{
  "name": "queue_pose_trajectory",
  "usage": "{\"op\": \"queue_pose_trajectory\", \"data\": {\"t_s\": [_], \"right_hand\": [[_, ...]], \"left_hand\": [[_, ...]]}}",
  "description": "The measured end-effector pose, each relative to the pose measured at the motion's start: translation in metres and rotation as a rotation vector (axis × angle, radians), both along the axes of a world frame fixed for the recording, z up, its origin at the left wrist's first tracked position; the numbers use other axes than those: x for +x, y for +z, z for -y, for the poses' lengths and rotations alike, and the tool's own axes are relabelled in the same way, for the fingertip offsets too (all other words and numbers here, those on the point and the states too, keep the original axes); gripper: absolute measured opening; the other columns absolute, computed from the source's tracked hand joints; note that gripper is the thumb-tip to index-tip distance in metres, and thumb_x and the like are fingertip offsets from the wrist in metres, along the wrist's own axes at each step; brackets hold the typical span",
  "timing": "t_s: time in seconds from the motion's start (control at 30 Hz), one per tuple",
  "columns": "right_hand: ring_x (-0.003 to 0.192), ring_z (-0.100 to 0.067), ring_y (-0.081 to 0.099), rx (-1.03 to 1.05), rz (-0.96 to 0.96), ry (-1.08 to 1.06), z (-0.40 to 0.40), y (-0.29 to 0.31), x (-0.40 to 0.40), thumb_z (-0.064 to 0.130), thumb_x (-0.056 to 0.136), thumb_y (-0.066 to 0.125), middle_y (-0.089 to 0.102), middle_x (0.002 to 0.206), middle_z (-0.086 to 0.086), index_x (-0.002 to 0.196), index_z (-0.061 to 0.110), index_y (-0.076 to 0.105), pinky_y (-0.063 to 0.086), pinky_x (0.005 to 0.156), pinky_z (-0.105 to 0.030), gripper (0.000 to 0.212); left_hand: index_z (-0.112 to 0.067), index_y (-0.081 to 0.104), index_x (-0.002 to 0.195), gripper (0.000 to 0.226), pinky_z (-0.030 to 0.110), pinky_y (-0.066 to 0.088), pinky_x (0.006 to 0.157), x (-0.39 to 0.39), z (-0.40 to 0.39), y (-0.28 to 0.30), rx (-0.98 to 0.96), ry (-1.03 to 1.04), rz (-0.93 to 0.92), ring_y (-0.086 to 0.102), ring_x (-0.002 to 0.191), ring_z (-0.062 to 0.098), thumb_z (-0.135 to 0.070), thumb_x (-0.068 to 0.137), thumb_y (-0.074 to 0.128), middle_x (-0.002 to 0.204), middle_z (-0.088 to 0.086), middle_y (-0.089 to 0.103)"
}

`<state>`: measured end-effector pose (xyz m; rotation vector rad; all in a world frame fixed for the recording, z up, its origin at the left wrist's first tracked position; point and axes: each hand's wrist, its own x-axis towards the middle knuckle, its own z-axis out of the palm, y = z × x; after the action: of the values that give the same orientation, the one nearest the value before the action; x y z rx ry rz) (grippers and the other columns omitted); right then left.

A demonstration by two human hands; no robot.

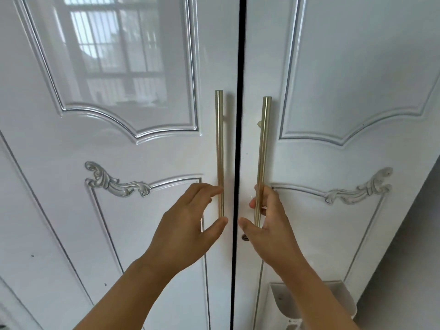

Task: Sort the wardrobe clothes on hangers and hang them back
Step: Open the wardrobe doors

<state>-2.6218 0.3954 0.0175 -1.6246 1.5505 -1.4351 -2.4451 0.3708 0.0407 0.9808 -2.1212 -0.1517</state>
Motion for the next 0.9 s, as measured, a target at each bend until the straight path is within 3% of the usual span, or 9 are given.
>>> {"op": "queue_pose_trajectory", "data": {"t_s": [0.13, 0.23, 0.33, 0.4, 0.47, 0.57, 0.63, 0.77, 0.9], "right_hand": [[0.106, 0.004, 0.042, -0.032, -0.032, 0.004, -0.027, -0.004, -0.002, 0.021, 0.083, 0.067, 0.042, 0.106, 0.017, 0.121, 0.050, 0.029, 0.052, 0.088, -0.034, 0.061], [0.106, 0.002, 0.046, -0.016, -0.073, 0.015, -0.057, -0.006, -0.008, 0.023, 0.083, 0.069, 0.044, 0.105, 0.016, 0.113, 0.053, 0.029, 0.040, 0.082, -0.010, 0.059], [0.109, 0.006, 0.046, -0.004, -0.097, 0.004, -0.084, -0.006, -0.016, 0.024, 0.082, 0.071, 0.047, 0.108, 0.019, 0.112, 0.054, 0.029, 0.037, 0.080, -0.006, 0.060], [0.107, 0.007, 0.046, 0.001, -0.114, -0.014, -0.100, -0.005, -0.019, 0.024, 0.082, 0.071, 0.047, 0.106, 0.022, 0.111, 0.054, 0.030, 0.037, 0.079, -0.004, 0.059], [0.105, 0.008, 0.047, 0.004, -0.113, -0.031, -0.116, -0.004, -0.022, 0.024, 0.082, 0.071, 0.048, 0.102, 0.023, 0.110, 0.054, 0.031, 0.038, 0.079, -0.003, 0.057], [0.103, 0.007, 0.049, 0.005, -0.102, -0.092, -0.145, -0.004, -0.030, 0.025, 0.079, 0.074, 0.048, 0.098, 0.027, 0.110, 0.051, 0.033, 0.040, 0.079, -0.004, 0.057], [0.101, 0.006, 0.050, 0.022, -0.078, -0.129, -0.166, -0.002, -0.035, 0.026, 0.077, 0.076, 0.048, 0.099, 0.028, 0.110, 0.049, 0.034, 0.041, 0.080, -0.007, 0.059], [0.094, -0.004, 0.056, 0.005, -0.040, -0.265, -0.214, -0.004, -0.052, 0.036, 0.067, 0.080, 0.052, 0.099, 0.020, 0.107, 0.059, 0.035, 0.045, 0.083, -0.021, 0.065], [0.091, -0.003, 0.057, -0.017, -0.038, -0.425, -0.258, -0.003, -0.078, 0.034, 0.064, 0.084, 0.053, 0.096, 0.021, 0.110, 0.057, 0.038, 0.046, 0.079, -0.020, 0.069]], "left_hand": [[-0.042, 0.038, 0.134, 0.055, 0.012, 0.043, 0.067, 0.000, -0.004, 0.003, 0.000, -0.044, 0.035, 0.058, 0.096, 0.003, -0.056, 0.081, 0.042, 0.130, -0.029, 0.040], [-0.038, 0.036, 0.140, 0.060, 0.016, 0.045, 0.079, -0.007, -0.010, 0.003, 0.010, -0.088, 0.031, 0.051, 0.110, -0.001, -0.056, 0.082, 0.042, 0.134, -0.025, 0.040], [-0.039, 0.031, 0.142, 0.063, 0.016, 0.043, 0.090, -0.018, -0.021, 0.002, 0.032, -0.146, 0.014, 0.049, 0.114, -0.003, -0.055, 0.083, 0.042, 0.135, -0.026, 0.039], [-0.040, 0.029, 0.143, 0.064, 0.010, 0.037, 0.091, -0.028, -0.030, 0.003, 0.041, -0.199, 0.021, 0.046, 0.116, -0.005, -0.053, 0.083, 0.043, 0.139, -0.024, 0.038], [-0.036, 0.029, 0.144, 0.063, 0.006, 0.035, 0.093, -0.037, -0.039, 0.004, 0.043, -0.259, 0.026, 0.042, 0.122, -0.006, -0.047, 0.084, 0.048, 0.143, -0.022, 0.037], [-0.029, 0.027, 0.147, 0.070, 0.023, 0.035, 0.108, -0.051, -0.057, 0.008, 0.045, -0.346, 0.012, 0.030, 0.135, -0.002, -0.044, 0.084, 0.054, 0.150, -0.019, 0.029], [-0.028, 0.026, 0.148, 0.075, 0.030, 0.035, 0.110, -0.058, -0.069, 0.011, 0.053, -0.428, -0.025, 0.027, 0.138, 0.002, -0.048, 0.082, 0.056, 0.151, -0.017, 0.027], [-0.036, 0.020, 0.146, 0.080, 0.043, 0.035, 0.110, -0.081, -0.096, 0.014, 0.066, -0.538, -0.109, 0.029, 0.139, 0.008, -0.054, 0.078, 0.058, 0.152, -0.015, 0.025], [-0.044, 0.013, 0.144, 0.081, 0.045, 0.031, 0.113, -0.116, -0.117, 0.014, 0.109, -0.594, -0.122, 0.025, 0.140, 0.003, -0.059, 0.077, 0.055, 0.153, -0.023, 0.018]]}}
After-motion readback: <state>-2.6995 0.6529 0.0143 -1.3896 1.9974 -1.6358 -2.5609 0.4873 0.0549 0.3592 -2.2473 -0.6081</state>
